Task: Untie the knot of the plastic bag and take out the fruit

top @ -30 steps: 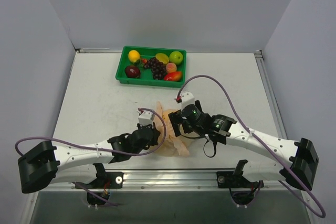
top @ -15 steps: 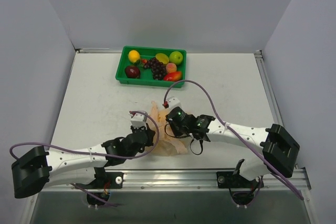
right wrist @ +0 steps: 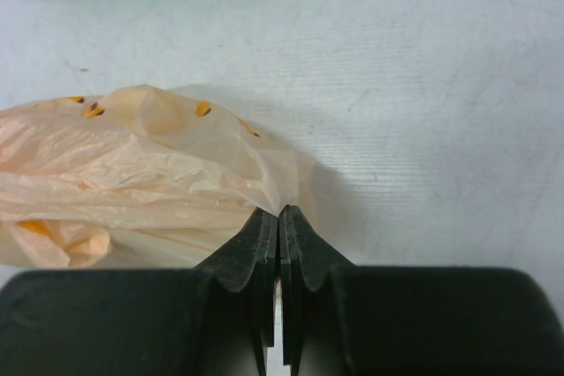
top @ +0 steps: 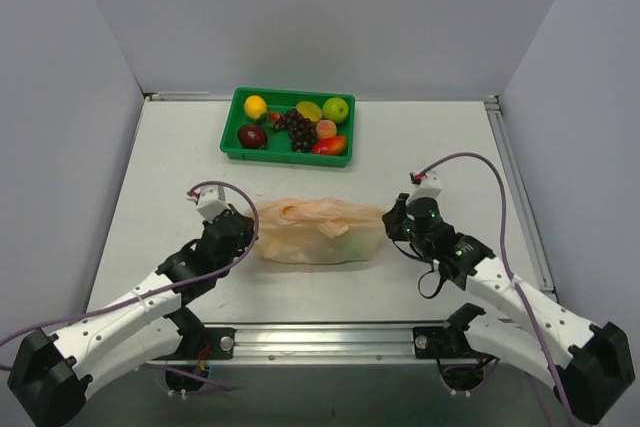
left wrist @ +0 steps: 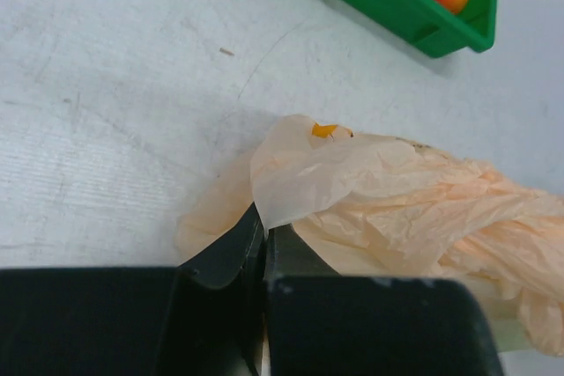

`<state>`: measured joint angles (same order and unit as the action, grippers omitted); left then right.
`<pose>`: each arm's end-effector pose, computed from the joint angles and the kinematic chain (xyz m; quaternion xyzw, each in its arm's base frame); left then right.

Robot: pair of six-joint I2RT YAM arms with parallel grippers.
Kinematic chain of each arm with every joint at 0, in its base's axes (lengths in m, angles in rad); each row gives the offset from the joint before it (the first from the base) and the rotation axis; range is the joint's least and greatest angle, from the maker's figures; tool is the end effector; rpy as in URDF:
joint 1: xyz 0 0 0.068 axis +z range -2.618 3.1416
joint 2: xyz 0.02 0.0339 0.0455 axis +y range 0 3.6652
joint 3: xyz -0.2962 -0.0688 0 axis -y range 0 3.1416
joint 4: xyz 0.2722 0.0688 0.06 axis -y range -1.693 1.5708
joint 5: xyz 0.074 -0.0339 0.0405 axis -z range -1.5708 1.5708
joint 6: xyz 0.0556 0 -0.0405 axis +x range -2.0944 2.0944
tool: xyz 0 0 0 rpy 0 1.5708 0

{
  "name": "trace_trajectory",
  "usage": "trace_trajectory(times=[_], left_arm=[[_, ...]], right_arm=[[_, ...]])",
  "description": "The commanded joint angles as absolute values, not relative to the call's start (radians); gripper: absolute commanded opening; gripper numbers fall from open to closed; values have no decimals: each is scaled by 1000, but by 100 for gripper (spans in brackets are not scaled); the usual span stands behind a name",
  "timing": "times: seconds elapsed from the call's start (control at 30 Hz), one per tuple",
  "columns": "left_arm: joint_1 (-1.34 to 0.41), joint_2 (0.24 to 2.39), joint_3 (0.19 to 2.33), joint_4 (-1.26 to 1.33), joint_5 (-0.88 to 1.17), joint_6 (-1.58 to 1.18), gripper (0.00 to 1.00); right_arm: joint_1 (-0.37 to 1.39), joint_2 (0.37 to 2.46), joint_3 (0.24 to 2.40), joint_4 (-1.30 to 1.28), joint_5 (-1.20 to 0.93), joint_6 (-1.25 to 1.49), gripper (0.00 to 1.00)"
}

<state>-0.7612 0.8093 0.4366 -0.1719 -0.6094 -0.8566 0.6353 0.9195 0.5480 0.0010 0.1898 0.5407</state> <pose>0.1619 -0.1103 0.2227 -0.1867 0.8231 -0.1584 0.5124 0.1960 0.1314 0.2596 0.0146 0.8232 0.2468 0.5112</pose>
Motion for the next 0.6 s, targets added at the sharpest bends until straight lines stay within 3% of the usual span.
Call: trace_trajectory(times=[0.0, 0.23, 0.33, 0.37, 0.47, 0.57], left_arm=[[-600, 830, 561, -250, -598, -766, 0], [-548, 956, 782, -144, -395, -504, 0], [-548, 974, 792, -109, -264, -416, 0], [-548, 973, 782, -100, -209, -394, 6], [-548, 960, 733, -101, -150, -345, 16], [-549, 924, 680, -123, -129, -341, 16]], right_arm=[[592, 803, 508, -40, 293, 586, 0], [624, 825, 581, -40, 72, 496, 0], [692, 848, 645, -77, 72, 425, 18], [713, 870, 669, -110, 74, 404, 31], [794, 923, 751, -179, 98, 321, 58], [876, 992, 843, -224, 104, 230, 69]])
